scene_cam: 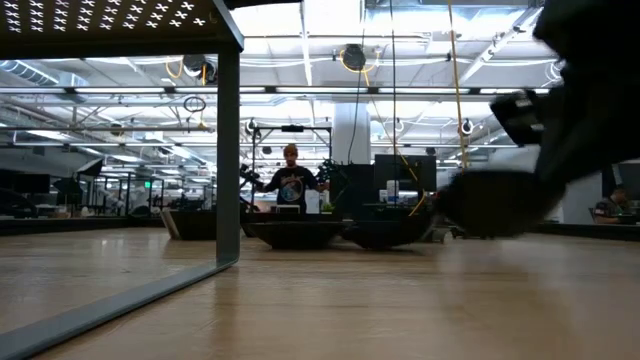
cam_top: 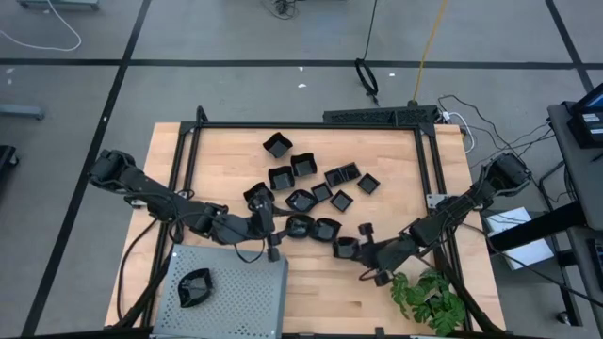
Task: Pick & Place Mini shaped plates
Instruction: Stack the leaf-shaped plate on top of the other leaf-shaped plate on the shelf
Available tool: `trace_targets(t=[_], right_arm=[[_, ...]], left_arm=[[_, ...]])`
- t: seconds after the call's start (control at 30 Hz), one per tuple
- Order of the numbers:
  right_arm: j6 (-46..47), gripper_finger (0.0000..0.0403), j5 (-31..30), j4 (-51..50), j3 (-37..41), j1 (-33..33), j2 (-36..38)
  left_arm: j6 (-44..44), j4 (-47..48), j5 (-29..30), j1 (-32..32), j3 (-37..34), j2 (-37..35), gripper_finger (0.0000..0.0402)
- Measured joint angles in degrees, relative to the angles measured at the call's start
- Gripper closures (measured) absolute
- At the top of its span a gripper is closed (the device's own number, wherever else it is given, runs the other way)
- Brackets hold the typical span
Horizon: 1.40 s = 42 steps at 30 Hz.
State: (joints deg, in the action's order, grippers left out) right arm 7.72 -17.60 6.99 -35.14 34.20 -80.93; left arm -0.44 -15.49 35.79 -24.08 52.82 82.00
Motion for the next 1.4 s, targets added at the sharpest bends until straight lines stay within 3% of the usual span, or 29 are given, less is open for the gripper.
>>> trace_targets(t=[0.27,0.4,0.53,0.67,0.87,1.0,1.23,1.4], right_arm=[[-8.8,0.0403,0.0,14.8,0.0,0.0,0.0],[-9.1,0.0402,-1.5,14.7,0.0,0.0,0.0],[-5.6,0.0383,-3.4,13.3,0.0,-2.1,0.0],[-7.8,0.0361,-2.7,15.6,0.0,-3.5,0.0],[-13.7,0.0389,2.8,20.2,-2.0,-3.5,0.0],[-10.1,0.0391,2.8,18.0,-2.0,-4.0,0.0],[-1.2,0.0288,2.3,1.9,-4.5,-7.1,-0.1],[-0.3,0.0225,-1.6,-12.5,-9.7,-8.7,-3.2]], left_arm=[[-1.7,-4.1,-13.2,0.9,0.0,0.5,0.0231],[0.0,-3.7,-16.7,0.9,0.0,0.5,0.0231],[1.4,-3.5,-17.8,0.8,0.0,0.5,0.0231],[1.7,-3.2,-17.8,1.1,0.0,0.5,0.0231],[2.0,-1.4,-18.6,1.2,0.0,0.5,0.0231],[1.3,-0.9,-23.4,1.2,0.0,0.5,0.0231],[1.4,-0.9,-23.8,1.3,0.0,0.5,0.0231],[2.0,-0.5,-23.8,1.5,0.0,0.5,0.0231]])
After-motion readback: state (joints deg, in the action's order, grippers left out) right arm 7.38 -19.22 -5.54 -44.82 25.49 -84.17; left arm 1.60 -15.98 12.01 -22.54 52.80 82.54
